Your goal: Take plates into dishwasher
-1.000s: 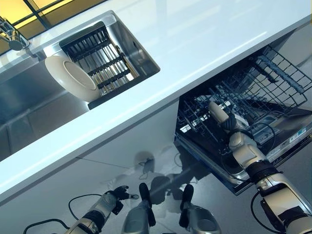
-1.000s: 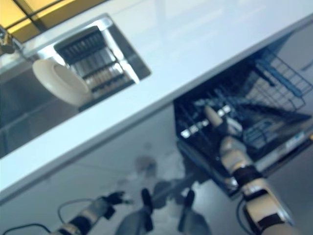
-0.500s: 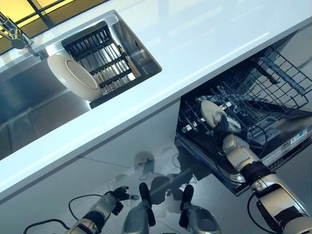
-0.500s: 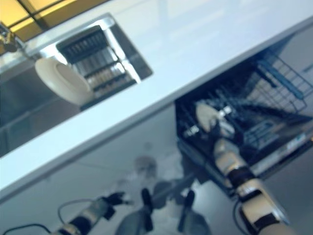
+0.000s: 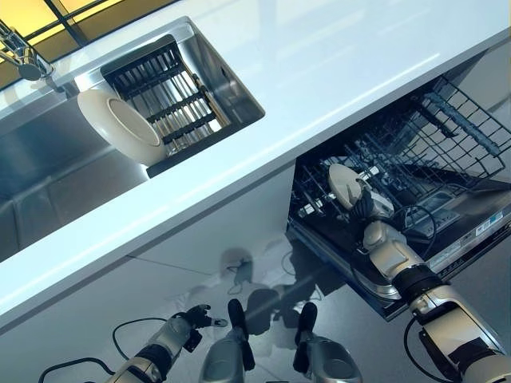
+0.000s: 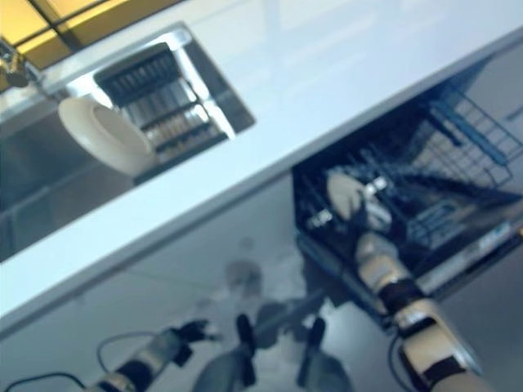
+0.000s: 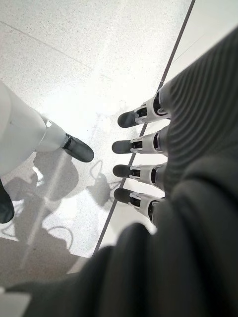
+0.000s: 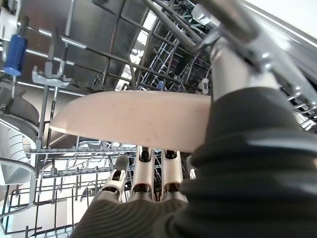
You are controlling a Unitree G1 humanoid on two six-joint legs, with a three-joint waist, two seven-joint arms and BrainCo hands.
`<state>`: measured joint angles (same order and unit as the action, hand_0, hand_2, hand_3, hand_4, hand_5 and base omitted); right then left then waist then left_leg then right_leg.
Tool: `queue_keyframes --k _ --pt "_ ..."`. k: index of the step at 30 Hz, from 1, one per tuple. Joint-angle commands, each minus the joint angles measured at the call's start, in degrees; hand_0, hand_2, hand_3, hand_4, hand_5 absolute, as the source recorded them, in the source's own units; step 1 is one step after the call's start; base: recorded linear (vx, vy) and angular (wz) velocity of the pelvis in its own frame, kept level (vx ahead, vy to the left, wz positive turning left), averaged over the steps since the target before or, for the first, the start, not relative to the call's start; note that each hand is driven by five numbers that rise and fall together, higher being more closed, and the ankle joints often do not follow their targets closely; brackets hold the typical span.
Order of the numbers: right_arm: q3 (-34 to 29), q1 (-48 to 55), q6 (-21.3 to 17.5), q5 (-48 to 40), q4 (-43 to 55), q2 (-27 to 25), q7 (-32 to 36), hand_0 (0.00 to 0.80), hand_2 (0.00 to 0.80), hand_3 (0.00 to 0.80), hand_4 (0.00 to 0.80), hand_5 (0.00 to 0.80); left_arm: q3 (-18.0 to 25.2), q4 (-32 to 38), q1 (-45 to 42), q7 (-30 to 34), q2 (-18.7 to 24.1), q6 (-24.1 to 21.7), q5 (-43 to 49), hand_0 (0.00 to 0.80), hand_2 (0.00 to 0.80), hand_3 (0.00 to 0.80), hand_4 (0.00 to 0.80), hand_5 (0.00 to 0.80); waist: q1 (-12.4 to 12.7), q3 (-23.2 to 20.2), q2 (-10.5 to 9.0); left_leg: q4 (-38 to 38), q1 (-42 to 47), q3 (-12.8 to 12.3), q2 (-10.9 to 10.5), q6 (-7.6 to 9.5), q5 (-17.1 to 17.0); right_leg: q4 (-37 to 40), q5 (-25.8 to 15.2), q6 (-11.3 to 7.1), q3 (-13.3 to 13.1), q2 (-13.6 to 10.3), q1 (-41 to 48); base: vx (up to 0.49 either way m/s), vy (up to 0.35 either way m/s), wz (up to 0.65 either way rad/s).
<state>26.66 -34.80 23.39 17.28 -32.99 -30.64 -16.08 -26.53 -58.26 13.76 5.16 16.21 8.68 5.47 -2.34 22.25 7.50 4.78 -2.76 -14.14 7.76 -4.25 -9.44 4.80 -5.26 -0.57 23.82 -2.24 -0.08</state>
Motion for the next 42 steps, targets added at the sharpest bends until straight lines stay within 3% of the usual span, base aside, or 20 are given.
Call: queue_keyframes --k 1,21,42 --pt "2.74 -0.92 -2.78 -2.3 0.61 5.3 -1.26 0.0 0.0 0.0 0.0 0.0 -1.12 -0.56 2.32 -0.61 1.05 -0.06 0.0 0.0 0.0 0.0 0.0 0.0 0.34 1.15 -5.09 0.22 -0.82 -4.2 -5.49 1.56 8.24 -7.42 12.67 1.18 -2.47 0.71 -1.9 0.0 0.0 0.0" --pt "-2.81 7.93 -6.14 0.42 16.94 1.28 -5.41 0.0 0.0 0.0 0.0 0.0 2.07 1.38 -0.58 -1.72 1.54 1.06 1.22 0.0 0.0 0.0 0.0 0.0 -1.92 0.27 -6.69 0.22 0.3 -6.05 -4.7 1.85 8.73 -6.8 12.49 0.7 -4.2 1.55 -1.01 -0.001 -0.001 0.0" --pt "-12.09 18.1 -10.56 -1.67 36.22 -5.8 -5.2 0.0 0.0 0.0 0.0 0.0 4.8 -0.52 -4.75 -2.05 1.1 -0.37 2.58 0.0 0.0 0.0 0.0 0.0 -4.97 -3.92 -8.07 0.22 3.43 -10.49 -2.98 1.4 9.33 -4.0 12.05 0.57 -6.44 2.7 3.23 -0.015 -0.016 -0.06"
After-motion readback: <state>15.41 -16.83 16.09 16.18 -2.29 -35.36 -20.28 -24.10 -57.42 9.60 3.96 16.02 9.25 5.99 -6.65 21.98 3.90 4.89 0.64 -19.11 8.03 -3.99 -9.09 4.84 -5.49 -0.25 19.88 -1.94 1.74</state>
